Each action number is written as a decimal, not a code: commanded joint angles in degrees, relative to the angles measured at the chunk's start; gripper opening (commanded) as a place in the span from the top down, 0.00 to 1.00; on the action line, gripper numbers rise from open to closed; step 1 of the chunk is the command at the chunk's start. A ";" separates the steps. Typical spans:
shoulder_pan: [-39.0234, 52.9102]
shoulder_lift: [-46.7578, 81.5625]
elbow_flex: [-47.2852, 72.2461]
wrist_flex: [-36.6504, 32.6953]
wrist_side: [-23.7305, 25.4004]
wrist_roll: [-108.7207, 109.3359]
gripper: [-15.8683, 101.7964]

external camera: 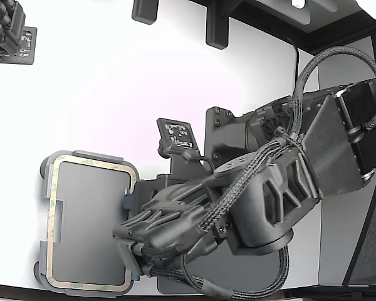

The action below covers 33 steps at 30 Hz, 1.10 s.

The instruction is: Move top rectangular frame to the holder.

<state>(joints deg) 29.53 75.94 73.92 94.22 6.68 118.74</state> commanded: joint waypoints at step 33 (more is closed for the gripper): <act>-32.17 76.64 60.64 -38.58 1.58 -108.81 0.02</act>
<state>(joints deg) -1.58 144.49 125.42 57.92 9.23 10.99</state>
